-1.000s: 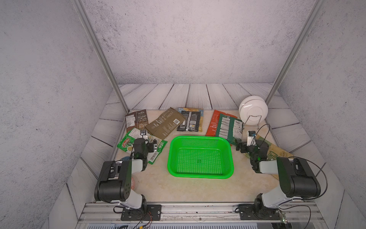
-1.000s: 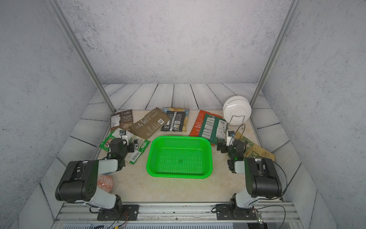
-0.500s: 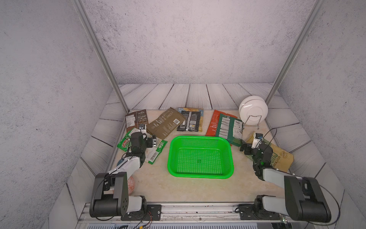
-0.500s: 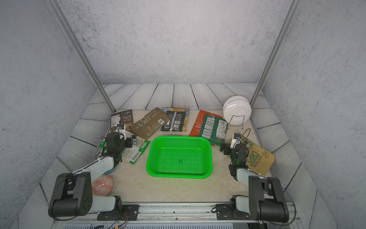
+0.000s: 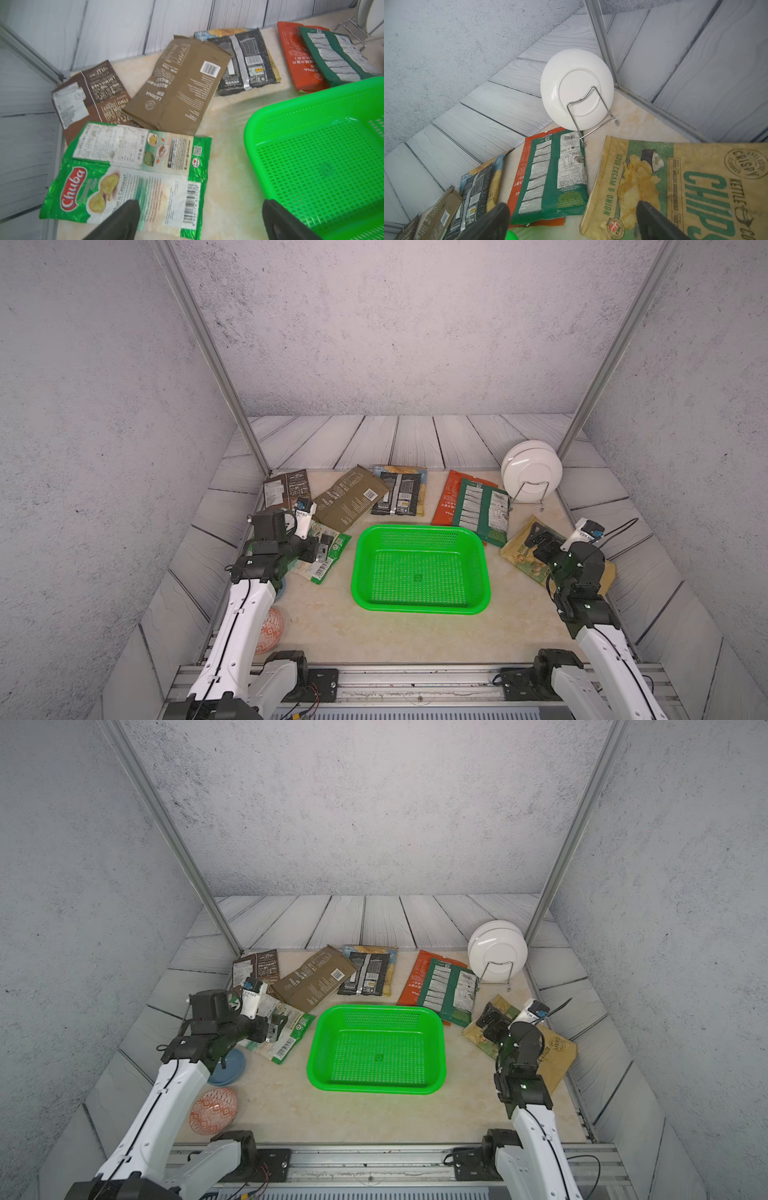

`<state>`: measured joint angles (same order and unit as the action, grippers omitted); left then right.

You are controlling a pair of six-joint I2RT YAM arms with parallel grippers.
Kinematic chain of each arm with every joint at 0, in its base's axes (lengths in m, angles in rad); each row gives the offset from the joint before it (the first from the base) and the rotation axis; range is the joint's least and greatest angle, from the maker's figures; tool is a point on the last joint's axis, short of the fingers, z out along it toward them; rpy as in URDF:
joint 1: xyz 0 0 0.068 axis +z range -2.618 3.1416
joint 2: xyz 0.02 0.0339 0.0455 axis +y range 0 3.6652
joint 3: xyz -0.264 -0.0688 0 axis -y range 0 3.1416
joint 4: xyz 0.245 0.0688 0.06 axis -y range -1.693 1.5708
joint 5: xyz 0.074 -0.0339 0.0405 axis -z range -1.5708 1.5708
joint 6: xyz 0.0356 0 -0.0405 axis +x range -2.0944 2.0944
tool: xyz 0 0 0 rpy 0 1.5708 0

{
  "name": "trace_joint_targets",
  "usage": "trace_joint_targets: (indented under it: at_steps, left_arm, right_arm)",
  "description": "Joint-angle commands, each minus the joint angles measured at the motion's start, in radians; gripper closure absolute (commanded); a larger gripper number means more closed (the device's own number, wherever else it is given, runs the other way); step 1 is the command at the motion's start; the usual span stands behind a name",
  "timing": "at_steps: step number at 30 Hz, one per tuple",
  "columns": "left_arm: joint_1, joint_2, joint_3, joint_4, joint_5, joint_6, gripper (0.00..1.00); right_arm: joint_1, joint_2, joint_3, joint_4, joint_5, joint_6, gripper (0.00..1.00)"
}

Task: Put the potato chips into the basket
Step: Pick up the potato chip from the center of the board.

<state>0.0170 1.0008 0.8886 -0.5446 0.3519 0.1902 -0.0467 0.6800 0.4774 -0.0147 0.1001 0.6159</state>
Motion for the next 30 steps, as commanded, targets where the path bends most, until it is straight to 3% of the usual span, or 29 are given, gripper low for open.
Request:
trace_joint_targets:
  at_steps: [1, 3, 7, 9, 17, 30]
  left_arm:
    - [0.006, 0.014, 0.046, -0.241, 0.078, -0.010, 0.01]
    - [0.005, 0.038, 0.053, -0.255, 0.102, -0.023, 0.02]
    - [0.005, 0.057, 0.037, -0.268, 0.116, -0.011, 0.02]
    - [0.005, 0.037, 0.026, -0.268, 0.107, 0.010, 0.02]
    - [0.007, -0.105, -0.063, -0.205, 0.190, 0.032, 0.02]
    - [0.007, -0.066, -0.056, -0.201, 0.158, 0.024, 0.02]
  right_arm:
    - [0.001, -0.008, 0.019, -0.129, -0.018, 0.148, 0.01]
    - [0.001, 0.055, 0.087, -0.274, -0.014, 0.180, 0.04]
    - [0.001, 0.185, 0.178, -0.428, -0.072, 0.099, 0.11]
    - [0.002, 0.241, 0.183, -0.443, -0.055, 0.048, 0.17]
    - [0.003, 0.461, 0.258, -0.486, -0.034, -0.085, 0.22]
    - [0.005, 0.803, 0.393, -0.466, -0.017, -0.159, 0.25]
